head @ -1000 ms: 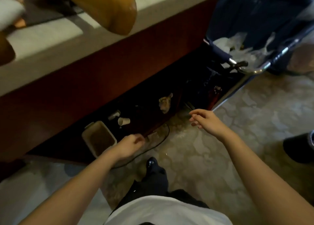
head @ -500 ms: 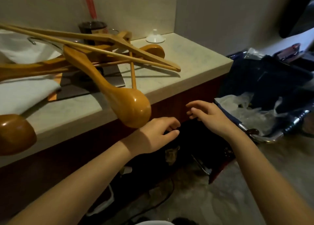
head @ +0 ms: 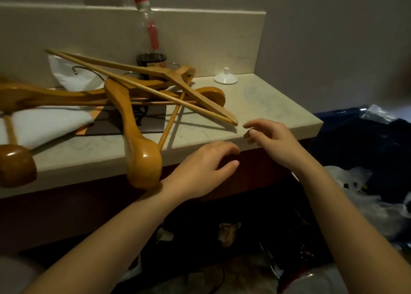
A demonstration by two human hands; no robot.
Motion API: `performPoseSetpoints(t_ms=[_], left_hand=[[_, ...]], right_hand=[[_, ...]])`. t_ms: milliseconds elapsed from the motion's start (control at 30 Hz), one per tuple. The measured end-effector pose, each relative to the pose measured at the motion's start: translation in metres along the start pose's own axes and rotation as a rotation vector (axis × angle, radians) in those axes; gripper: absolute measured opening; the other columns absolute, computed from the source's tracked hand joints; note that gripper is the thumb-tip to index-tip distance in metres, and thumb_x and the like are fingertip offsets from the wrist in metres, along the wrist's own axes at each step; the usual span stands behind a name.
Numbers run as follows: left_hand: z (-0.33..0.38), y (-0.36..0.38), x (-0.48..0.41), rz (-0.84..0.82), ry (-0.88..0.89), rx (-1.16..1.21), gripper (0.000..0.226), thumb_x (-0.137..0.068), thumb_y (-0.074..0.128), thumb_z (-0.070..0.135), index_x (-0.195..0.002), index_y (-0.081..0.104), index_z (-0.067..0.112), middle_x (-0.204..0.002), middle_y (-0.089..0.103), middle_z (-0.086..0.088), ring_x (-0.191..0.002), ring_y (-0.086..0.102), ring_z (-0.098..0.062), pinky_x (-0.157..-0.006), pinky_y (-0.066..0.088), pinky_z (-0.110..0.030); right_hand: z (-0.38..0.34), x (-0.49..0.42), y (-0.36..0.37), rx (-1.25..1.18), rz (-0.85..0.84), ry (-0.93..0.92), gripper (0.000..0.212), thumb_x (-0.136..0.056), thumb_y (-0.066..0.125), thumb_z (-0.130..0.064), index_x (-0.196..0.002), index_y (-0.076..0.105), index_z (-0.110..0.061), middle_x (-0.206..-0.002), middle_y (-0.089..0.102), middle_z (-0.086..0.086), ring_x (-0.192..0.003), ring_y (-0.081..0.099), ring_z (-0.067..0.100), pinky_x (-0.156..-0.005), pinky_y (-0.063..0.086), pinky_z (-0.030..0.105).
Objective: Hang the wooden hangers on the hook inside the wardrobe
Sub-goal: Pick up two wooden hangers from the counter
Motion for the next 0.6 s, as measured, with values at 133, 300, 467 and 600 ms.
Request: performPoseSetpoints(t_ms=[133,300,467,600], left_hand=[[0.011,-0.017,-0.013,0.106,-0.086,-0.075,0.036,-0.094,0.046,0.037,-0.128,0.049,0.027,-0.131,0.051,0.010,-0.117,0.045,0.000,-0.094,0.040,-0.020],[0.032,-0.042,-0.028,0.208,-0.181,-0.202,0.034,-0.093,0.047,0.036,-0.126,0.051,0.026,-0.132,0.051,0.008,-0.121,0.046,-0.006,-0.097,0.042,-0.027],[0.045,-0.085,-0.035,0.201,-0.283,-0.331,0.034,-0.093,0.049,0.032,-0.126,0.051,0.024,-0.133,0.050,0.003,-0.121,0.046,-0.011,-0.099,0.043,-0.031],[0.035,-0.123,-0.036,0.221,-0.338,-0.381,0.032,-0.092,0.051,0.033,-0.122,0.053,0.024,-0.126,0.053,0.003,-0.110,0.050,-0.011,-0.086,0.043,-0.025]], right_hand=[[-0.008,-0.020,-0.009,0.038,-0.036,-0.082,0.022,-0.094,0.048,-0.027,-0.113,0.059,-0.026,-0.102,0.064,-0.004,-0.091,0.062,0.005,-0.075,0.049,0.019],[-0.026,-0.043,-0.017,0.117,-0.101,-0.178,0.027,-0.095,0.049,-0.026,-0.119,0.059,-0.020,-0.113,0.062,-0.002,-0.098,0.059,0.012,-0.084,0.048,0.027],[-0.051,-0.062,-0.019,0.149,-0.170,-0.229,0.027,-0.093,0.052,-0.021,-0.118,0.060,-0.014,-0.104,0.059,-0.003,-0.095,0.053,0.011,-0.081,0.043,0.026],[-0.071,-0.079,-0.005,0.191,-0.224,-0.242,0.025,-0.093,0.053,-0.019,-0.115,0.061,-0.010,-0.106,0.064,0.006,-0.089,0.058,0.015,-0.077,0.048,0.028]])
Point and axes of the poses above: each hand's wrist, its own x-axis away from the middle knuckle, its own y-axis out of the palm, z = x × y, the point moved 10 cm from there along -x, towards the middle knuckle
